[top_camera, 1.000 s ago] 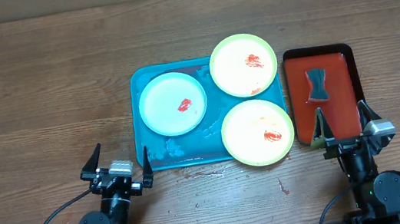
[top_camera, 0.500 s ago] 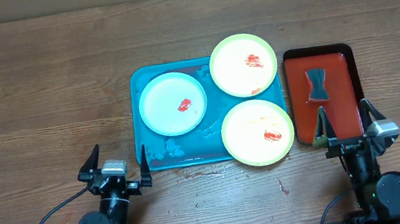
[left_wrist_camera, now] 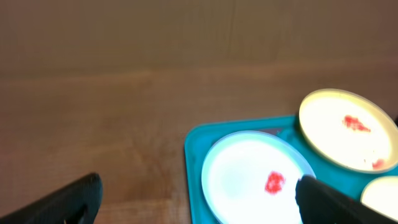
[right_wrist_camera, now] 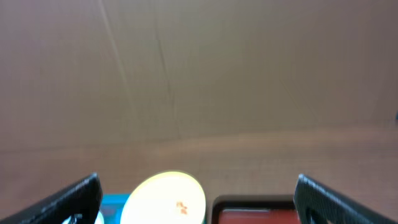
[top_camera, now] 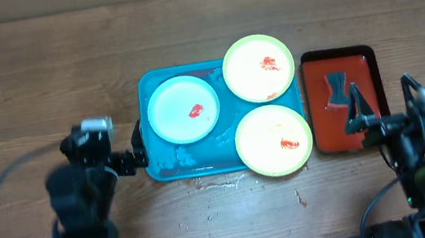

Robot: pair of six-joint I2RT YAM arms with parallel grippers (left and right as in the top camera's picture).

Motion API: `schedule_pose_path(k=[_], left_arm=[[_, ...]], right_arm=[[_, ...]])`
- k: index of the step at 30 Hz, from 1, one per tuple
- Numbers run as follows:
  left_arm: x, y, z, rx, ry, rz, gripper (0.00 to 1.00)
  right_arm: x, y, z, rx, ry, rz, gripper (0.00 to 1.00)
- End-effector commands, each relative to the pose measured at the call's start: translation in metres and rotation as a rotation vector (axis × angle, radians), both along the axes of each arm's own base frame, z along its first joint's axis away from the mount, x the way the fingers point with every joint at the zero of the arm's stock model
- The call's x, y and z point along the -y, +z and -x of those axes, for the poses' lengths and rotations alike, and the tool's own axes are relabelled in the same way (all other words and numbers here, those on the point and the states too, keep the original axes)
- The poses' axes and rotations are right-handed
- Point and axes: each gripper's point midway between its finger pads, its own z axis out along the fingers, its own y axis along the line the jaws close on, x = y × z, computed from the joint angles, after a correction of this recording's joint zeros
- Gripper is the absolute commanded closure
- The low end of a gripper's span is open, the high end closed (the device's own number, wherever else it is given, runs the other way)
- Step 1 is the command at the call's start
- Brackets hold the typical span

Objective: Clean dirty plates on tray and stack at the side

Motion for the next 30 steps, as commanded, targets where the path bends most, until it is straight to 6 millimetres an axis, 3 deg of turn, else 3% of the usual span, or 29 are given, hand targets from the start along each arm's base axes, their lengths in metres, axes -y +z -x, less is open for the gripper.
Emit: schedule_pose_path(k=[1, 7, 12, 19, 24, 30], left_arm=[[0.007, 0.029, -0.032, -0.128, -0.03, 0.032, 0.0], [0.019, 0.024, -0.066, -0.443, -0.041, 0.006, 0.0], [0.031, -0.003, -0.085, -0.642, -0.057, -0.028, 0.0], [0.033, -0.063, -0.114, -0.766, -0.061, -0.026, 0.0], [0.035, -0.113, -0.118, -0.891, -0.068, -0.021, 0.0], [0.036, -0.17, -0.117, -1.026, -0.068, -0.024, 0.19]], right_arm=[[-0.009, 0.02, -0.015, -0.089, 0.047, 0.005, 0.0], [-0.015, 0.01, -0.042, -0.318, 0.077, 0.002, 0.0], [-0.019, -0.009, -0.062, -0.524, 0.143, -0.053, 0.0], [-0.007, -0.055, -0.085, -0.728, 0.128, -0.12, 0.0], [-0.01, -0.079, -0.092, -0.806, 0.146, -0.14, 0.0], [-0.008, -0.093, -0.094, -0.853, 0.134, -0.141, 0.07]])
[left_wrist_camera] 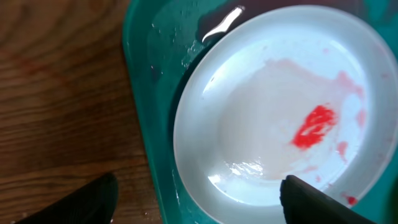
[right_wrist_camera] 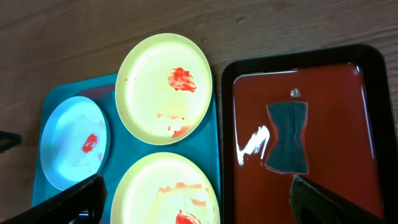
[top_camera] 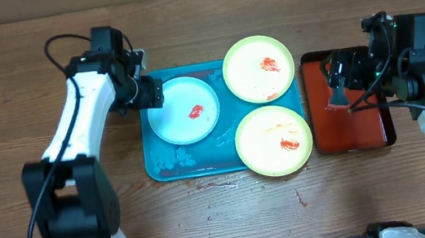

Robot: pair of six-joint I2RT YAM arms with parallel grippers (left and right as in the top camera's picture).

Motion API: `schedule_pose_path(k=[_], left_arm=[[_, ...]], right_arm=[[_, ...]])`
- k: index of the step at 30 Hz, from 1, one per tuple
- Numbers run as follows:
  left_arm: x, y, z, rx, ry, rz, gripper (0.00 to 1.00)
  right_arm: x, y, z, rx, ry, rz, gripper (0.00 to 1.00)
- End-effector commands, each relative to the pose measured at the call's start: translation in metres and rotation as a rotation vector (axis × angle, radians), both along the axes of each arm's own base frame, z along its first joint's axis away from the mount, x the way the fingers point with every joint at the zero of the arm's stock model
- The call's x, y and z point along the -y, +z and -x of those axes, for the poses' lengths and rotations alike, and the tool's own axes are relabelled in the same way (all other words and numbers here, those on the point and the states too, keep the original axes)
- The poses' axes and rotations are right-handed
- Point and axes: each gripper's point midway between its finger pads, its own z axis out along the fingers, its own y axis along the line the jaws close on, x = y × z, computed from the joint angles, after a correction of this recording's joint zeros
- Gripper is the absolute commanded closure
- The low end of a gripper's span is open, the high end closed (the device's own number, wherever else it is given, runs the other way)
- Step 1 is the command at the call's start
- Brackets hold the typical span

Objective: Clean dirty plates on tray and stack at the side

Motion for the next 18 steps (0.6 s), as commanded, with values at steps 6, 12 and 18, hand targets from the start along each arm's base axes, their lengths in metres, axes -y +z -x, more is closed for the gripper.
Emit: schedule_pose_path(k=[6, 12, 18], left_arm=[[0.001, -0.049, -0.004, -0.101, 0.005, -0.003, 0.34], [0.001, -0.063, -0.006, -0.122, 0.051, 0.001, 0.43], [0.002, -0.085, -0.003, -0.176, 0.131, 0.014, 0.58]], right_arm=[[0.003, 0.007, -0.004, 0.01, -0.009, 0.011, 0.08], [0.003, 0.006, -0.003, 0.008, -0.009, 0.01, 0.08], [0.003, 0.006, -0.003, 0.007, -0.009, 0.01, 0.08]])
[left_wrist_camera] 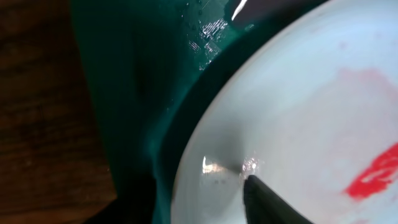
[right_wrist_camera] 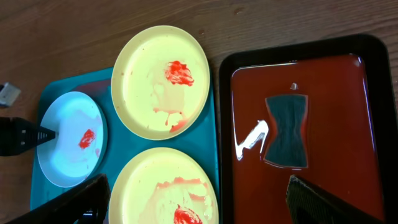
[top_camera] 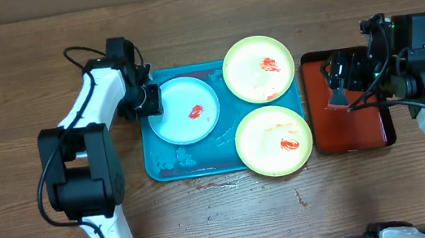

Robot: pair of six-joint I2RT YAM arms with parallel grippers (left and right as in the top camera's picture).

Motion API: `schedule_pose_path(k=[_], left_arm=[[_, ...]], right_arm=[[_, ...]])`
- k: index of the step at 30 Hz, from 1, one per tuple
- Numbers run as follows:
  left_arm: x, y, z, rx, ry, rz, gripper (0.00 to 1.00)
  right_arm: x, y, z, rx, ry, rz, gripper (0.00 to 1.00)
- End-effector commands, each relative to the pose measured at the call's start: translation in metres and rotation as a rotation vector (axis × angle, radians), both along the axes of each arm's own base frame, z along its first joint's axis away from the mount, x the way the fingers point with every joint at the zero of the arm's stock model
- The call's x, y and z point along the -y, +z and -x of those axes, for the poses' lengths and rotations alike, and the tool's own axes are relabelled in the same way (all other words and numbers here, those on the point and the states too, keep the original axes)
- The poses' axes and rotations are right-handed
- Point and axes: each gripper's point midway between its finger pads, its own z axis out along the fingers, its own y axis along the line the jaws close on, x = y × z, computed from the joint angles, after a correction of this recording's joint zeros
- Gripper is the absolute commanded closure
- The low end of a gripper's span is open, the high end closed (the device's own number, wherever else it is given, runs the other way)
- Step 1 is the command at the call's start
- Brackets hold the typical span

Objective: Clean dirty plates on tray and stack at the side

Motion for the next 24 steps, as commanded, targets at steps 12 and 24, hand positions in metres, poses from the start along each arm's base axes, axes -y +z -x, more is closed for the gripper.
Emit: schedule_pose_path(k=[12, 24], left_arm=[[0.003, -0.022, -0.002, -0.047, 0.064, 0.016, 0.96], [0.003, -0.022, -0.002, -0.047, 0.064, 0.015, 0.96]], right_arm=[[0.035, 0.003, -0.006, -0.022, -0.249, 0.071, 0.23], [0.075, -0.048, -0.026, -0.293, -0.31, 0.136, 0.23]])
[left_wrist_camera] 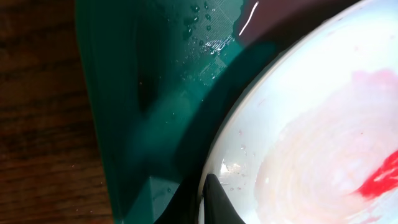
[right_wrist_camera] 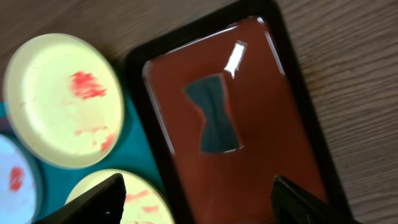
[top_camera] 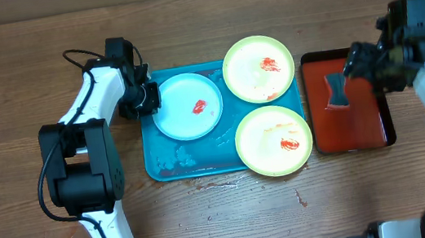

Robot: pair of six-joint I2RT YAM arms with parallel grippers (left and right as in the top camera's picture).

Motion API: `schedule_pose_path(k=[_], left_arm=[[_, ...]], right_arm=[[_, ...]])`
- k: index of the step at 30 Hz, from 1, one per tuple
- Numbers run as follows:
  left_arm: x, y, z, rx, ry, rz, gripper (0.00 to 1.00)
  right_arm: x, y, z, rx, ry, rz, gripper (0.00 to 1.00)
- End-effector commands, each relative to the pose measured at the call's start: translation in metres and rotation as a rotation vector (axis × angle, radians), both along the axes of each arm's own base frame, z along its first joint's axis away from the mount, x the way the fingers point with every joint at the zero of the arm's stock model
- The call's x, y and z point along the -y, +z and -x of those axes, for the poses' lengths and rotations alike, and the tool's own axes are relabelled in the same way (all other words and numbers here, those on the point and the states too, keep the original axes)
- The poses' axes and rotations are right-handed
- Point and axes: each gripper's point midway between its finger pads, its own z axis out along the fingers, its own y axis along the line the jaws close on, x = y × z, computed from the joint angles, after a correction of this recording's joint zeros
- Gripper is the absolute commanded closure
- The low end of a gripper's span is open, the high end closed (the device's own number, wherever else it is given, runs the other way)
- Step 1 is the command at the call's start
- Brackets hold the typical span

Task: Clean dirty plates on tray and stack at the side
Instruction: 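Grasp white plate rim with left gripper, green sponge with right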

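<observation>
On the teal tray [top_camera: 170,159] lies a white plate [top_camera: 187,107] with a red smear, next to two yellow-green plates [top_camera: 258,68] [top_camera: 274,140], also smeared red. My left gripper [top_camera: 147,101] is shut on the white plate's left rim. In the left wrist view one finger [left_wrist_camera: 216,198] lies on top of the plate [left_wrist_camera: 311,124] and the other is under its edge, which casts a shadow on the tray. My right gripper [top_camera: 360,62] hangs open above the red tray [top_camera: 366,127], over the dark sponge [right_wrist_camera: 216,114].
The red tray [right_wrist_camera: 261,155] holds a film of liquid around the sponge [top_camera: 336,91]. Water drops and smears wet the teal tray [left_wrist_camera: 124,93] and the wood in front of it. Bare wooden table lies left of the teal tray and along the back.
My left fingers, then astride the white plate's rim with a gap, have shut on it, and the plate sits slightly to the right. My right gripper has turned and shifted over the red tray.
Both grippers began open and low near the table's front. Then the left hung open over the white plate's left edge and the right over the red tray. The left then came down at the rim, and now it grips it.
</observation>
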Motion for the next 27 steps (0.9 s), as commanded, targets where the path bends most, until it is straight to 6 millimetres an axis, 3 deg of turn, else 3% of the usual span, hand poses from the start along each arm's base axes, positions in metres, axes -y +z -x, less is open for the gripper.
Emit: schedule_pose_path(k=[1, 5, 9, 15, 27], left_arm=[[-0.002, -0.017, 0.004, -0.038, 0.009, -0.022, 0.96], [-0.001, -0.017, 0.004, -0.038, 0.009, -0.022, 0.96], [-0.001, -0.017, 0.004, -0.038, 0.009, -0.022, 0.96], [-0.001, -0.017, 0.003, -0.037, 0.009, -0.023, 0.96], [-0.001, -0.017, 0.001, -0.028, 0.009, -0.022, 0.96]], right_arm=[[0.02, -0.017, -0.017, -0.066, -0.017, 0.024, 0.23], [0.021, -0.055, -0.027, -0.141, 0.002, 0.008, 0.3], [0.017, -0.091, -0.035, -0.201, 0.017, 0.0, 0.49], [0.011, -0.128, -0.037, -0.271, 0.051, -0.005, 0.56], [-0.005, -0.134, -0.05, -0.226, 0.163, -0.032, 0.55]])
